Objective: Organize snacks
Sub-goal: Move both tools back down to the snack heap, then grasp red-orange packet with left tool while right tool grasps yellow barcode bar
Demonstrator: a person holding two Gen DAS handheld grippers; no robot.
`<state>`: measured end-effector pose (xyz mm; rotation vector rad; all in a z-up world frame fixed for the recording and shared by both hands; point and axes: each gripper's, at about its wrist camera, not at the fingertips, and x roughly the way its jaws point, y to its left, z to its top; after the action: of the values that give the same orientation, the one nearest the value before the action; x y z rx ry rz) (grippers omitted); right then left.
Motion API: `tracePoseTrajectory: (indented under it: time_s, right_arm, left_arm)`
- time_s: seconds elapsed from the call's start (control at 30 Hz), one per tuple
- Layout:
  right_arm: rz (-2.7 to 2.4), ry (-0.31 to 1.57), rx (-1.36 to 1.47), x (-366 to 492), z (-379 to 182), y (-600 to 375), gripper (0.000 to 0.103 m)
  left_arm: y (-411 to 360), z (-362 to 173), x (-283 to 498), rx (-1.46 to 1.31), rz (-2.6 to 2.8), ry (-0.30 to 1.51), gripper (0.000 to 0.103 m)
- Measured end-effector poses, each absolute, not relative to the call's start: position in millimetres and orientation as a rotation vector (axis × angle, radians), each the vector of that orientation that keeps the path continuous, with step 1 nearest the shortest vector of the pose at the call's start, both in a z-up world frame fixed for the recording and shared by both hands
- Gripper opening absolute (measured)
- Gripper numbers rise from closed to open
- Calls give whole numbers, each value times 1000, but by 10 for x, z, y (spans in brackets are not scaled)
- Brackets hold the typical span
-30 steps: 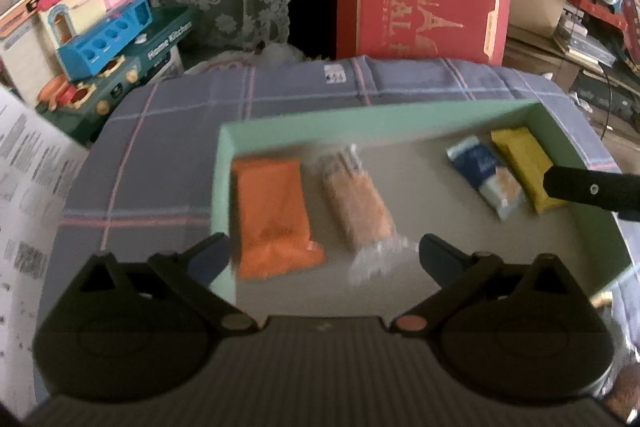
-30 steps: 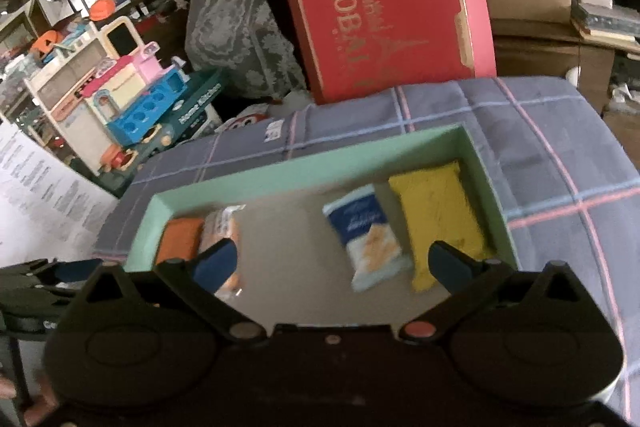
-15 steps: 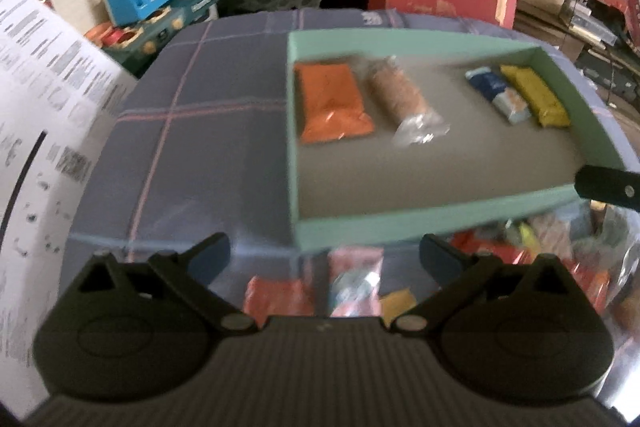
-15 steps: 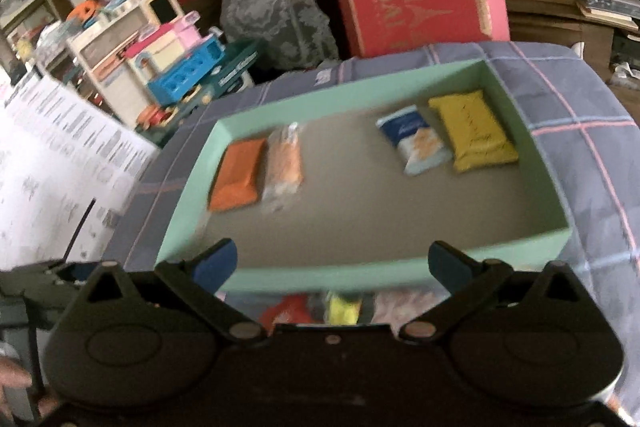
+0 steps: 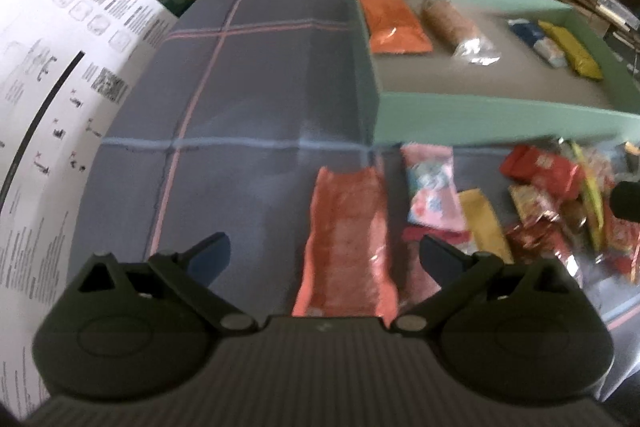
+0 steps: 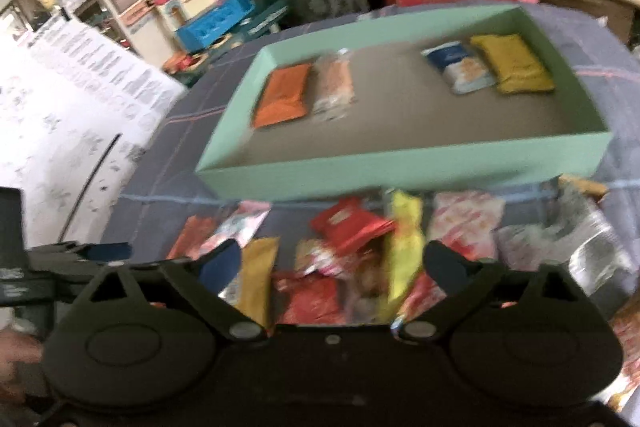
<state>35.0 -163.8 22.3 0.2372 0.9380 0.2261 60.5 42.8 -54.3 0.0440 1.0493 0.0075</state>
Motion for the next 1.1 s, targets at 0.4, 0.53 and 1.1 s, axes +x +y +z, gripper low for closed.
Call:
tracePoseTrajectory:
  time_s: [0.4, 0.53, 1.1]
  right_arm:
    - [387, 1037, 73, 285, 46, -880, 67]
    - [374, 1087, 55, 332, -100, -808, 61]
    - [340, 1015, -196, 330, -363, -401, 58]
  left_arm:
    - [707, -743, 612, -31, 30, 1055, 103]
    - [781, -740, 587, -61, 18, 1048, 103]
    - [481, -764, 658, 24, -22, 1008, 64]
